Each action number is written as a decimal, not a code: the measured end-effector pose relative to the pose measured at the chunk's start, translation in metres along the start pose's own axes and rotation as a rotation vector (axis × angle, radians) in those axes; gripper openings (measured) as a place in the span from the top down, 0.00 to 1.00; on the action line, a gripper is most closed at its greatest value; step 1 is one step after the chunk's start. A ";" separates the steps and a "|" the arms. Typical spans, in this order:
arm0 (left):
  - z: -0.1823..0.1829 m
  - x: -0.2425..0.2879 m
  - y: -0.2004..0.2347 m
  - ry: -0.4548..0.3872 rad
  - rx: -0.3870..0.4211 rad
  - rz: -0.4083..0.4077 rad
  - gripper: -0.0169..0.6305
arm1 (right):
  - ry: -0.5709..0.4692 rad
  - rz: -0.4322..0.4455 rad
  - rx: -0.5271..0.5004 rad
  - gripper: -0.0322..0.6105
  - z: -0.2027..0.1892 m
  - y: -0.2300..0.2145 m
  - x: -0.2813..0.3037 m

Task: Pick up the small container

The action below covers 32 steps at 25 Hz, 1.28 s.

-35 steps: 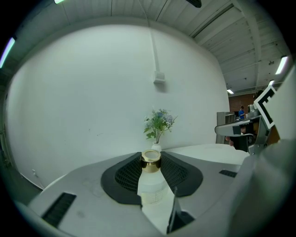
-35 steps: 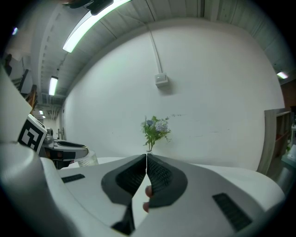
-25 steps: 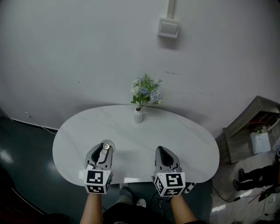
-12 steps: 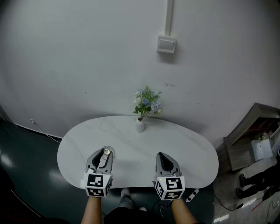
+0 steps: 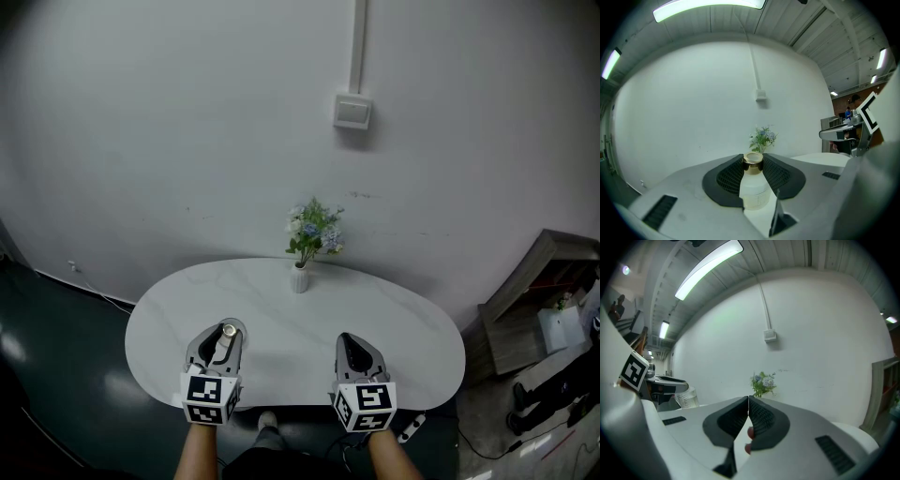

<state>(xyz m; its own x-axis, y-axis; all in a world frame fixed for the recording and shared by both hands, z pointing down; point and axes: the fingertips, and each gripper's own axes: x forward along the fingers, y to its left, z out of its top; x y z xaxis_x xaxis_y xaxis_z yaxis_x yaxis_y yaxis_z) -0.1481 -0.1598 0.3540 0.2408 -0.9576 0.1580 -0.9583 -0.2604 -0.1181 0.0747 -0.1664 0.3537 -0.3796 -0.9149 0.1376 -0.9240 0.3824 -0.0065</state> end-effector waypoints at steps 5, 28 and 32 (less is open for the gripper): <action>0.003 -0.003 0.000 -0.006 0.003 0.009 0.77 | -0.011 0.010 -0.007 0.85 0.004 0.000 -0.001; -0.002 -0.009 0.001 0.001 -0.005 0.039 0.77 | -0.012 0.013 -0.010 0.85 0.002 -0.003 -0.003; -0.003 -0.012 0.001 0.005 -0.003 0.040 0.77 | -0.014 0.013 -0.015 0.85 0.003 -0.004 -0.004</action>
<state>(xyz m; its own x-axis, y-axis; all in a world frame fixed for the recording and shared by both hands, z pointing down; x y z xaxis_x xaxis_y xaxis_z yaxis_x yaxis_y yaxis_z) -0.1520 -0.1481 0.3545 0.2013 -0.9667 0.1579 -0.9675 -0.2214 -0.1219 0.0795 -0.1644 0.3501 -0.3919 -0.9116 0.1241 -0.9183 0.3958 0.0071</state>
